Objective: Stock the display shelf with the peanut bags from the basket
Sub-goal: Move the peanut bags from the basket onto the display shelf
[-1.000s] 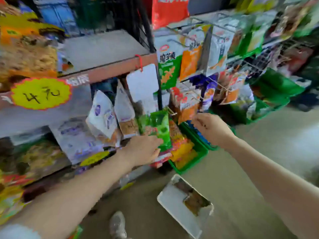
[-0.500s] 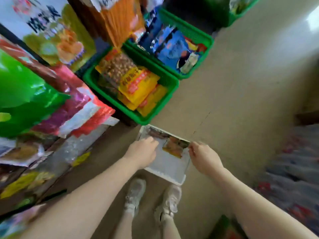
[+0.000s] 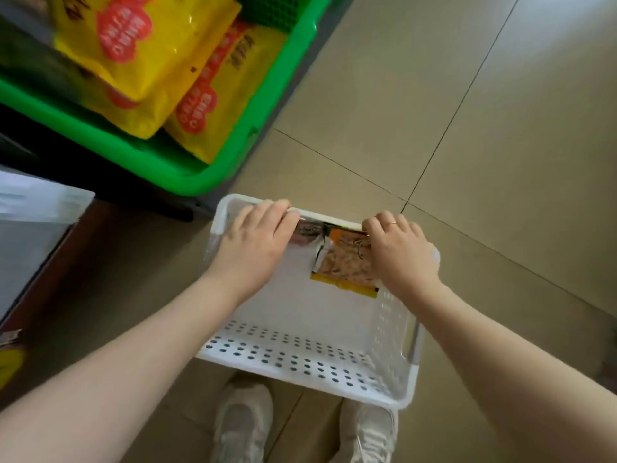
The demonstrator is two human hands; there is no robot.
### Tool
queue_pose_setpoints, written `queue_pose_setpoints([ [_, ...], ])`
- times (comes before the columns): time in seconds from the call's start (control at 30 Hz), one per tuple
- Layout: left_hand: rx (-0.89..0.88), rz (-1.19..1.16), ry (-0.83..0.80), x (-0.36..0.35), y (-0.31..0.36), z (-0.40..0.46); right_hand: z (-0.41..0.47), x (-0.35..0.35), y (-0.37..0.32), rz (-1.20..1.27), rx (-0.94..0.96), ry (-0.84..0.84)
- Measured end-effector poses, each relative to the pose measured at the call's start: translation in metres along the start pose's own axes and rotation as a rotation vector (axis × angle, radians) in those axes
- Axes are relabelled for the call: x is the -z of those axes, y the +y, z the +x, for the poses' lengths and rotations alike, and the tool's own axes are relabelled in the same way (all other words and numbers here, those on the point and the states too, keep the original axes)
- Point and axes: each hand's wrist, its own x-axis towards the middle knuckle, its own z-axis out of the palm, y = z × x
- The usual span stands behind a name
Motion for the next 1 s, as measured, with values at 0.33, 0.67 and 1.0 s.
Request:
queue_pose_setpoints([
  [0.33,-0.129,-0.012,0.001,-0.022,0.002,0.009,-0.020,-0.025,-0.012,-0.039,0.082,0.097],
  [0.67,-0.159,-0.203,-0.257,0.097,0.001,-0.052,-0.082,0.082,-0.017,0.362,-0.178,-0.314],
  [1.0,-0.044,-0.198,-0.271,0.251,-0.006,-0.078,-0.124,0.235,-0.021,0.395,-0.146,-0.260],
])
